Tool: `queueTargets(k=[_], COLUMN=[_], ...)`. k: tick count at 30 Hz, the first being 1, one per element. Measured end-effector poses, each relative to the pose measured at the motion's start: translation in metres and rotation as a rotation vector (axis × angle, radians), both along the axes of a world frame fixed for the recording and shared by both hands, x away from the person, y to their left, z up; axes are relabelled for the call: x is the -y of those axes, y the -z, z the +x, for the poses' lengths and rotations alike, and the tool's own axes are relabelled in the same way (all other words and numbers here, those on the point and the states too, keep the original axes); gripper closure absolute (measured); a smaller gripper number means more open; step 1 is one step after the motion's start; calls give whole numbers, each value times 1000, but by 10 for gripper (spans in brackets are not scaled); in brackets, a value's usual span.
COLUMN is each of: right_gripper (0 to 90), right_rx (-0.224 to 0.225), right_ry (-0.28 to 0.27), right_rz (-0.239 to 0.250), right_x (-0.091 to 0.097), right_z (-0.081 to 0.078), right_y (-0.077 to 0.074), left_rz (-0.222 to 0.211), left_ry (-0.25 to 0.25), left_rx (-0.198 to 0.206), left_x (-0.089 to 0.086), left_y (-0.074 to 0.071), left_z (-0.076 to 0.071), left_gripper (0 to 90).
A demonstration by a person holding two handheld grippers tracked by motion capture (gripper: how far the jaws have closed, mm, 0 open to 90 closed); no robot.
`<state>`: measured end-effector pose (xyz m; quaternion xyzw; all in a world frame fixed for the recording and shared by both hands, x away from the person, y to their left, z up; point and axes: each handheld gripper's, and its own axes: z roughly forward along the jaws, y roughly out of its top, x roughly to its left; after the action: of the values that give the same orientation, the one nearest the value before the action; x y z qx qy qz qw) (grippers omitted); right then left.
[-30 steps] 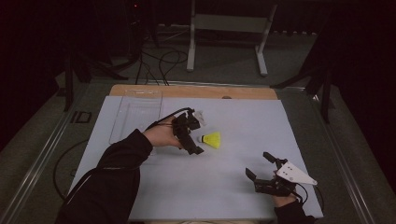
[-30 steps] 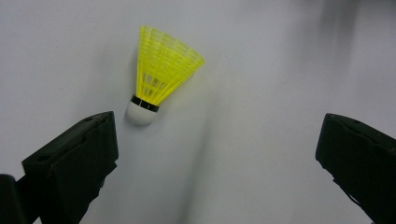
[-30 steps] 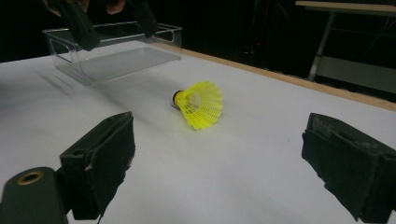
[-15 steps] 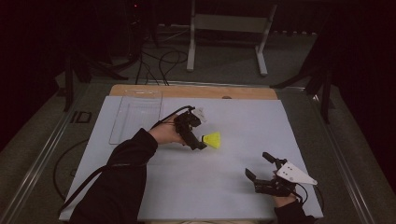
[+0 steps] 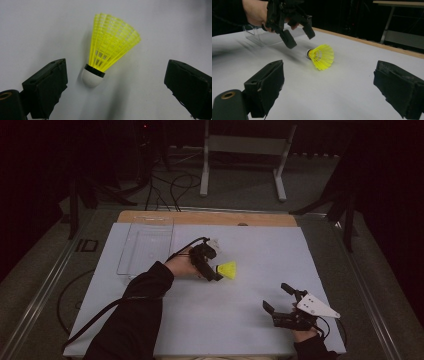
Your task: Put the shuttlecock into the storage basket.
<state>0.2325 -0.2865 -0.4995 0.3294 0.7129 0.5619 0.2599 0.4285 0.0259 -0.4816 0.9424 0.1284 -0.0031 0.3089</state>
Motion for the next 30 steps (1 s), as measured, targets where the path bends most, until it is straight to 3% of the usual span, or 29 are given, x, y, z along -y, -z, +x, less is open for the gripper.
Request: queueTargets(k=[11,16,20,30], right_gripper=[96,96,96,101], right_rx=[-3,-8,-8,-8], right_ry=[-9,-10,-10,-11], right_rz=[1,-1,2,4], right_x=[0,-1,0,0], right_z=[0,1,1,0], right_y=[0,1,1,1], left_rz=[78,180,203,205], left_ry=[-29,-18,-16,9], left_rx=[29,55,56,47], left_x=[6,11,14,19], left_y=[13,20,21,24], left_z=[7,10,13,15], left_gripper=[217,294,366,578])
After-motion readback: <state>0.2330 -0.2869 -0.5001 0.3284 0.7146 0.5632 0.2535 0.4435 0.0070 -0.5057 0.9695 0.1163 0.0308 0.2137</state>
